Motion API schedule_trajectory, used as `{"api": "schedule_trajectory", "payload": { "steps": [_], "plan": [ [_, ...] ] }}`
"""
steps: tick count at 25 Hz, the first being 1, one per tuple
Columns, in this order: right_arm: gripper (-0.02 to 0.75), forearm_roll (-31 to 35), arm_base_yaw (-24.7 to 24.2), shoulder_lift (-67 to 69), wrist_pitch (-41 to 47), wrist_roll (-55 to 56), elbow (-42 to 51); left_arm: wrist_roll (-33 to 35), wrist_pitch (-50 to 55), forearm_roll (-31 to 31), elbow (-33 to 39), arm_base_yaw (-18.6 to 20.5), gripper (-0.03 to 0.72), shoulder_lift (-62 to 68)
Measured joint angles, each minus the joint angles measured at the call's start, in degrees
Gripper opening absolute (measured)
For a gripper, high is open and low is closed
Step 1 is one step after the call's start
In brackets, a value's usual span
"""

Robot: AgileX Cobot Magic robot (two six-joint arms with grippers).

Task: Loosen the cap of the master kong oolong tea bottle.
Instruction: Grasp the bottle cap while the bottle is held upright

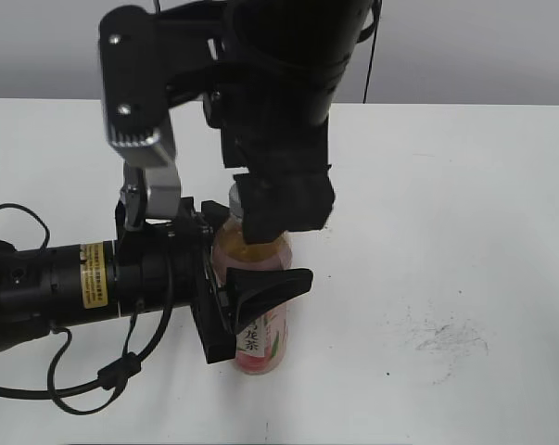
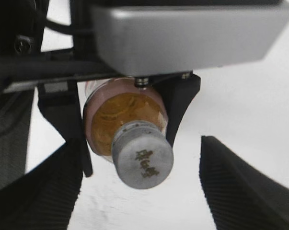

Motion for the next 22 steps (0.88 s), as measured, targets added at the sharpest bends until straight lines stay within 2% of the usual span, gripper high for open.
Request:
{"api": "schedule_trajectory", "payload": {
  "steps": [5,10,16,22],
  "plan": [
    [0.575,-1.35,0.0,0.0,0.0,32.68,0.0,0.0,0.0,0.0,0.0,0.0,0.445,0.0],
    [0.543,-2.46,0.0,0.0,0.02,56.25,0.0,0.0,0.0,0.0,0.0,0.0,0.445,0.0],
    [0.436,-1.53,0.0,0.0,0.06,62.46,0.0,-0.16,0.04,-0.57,0.0,0.0,0.445,0.0],
    [0.415,-1.36,0.0,0.0,0.06,62.3,0.0,-0.16,0.06,-0.8,0.0,0.0,0.445,0.0]
  ]
}}
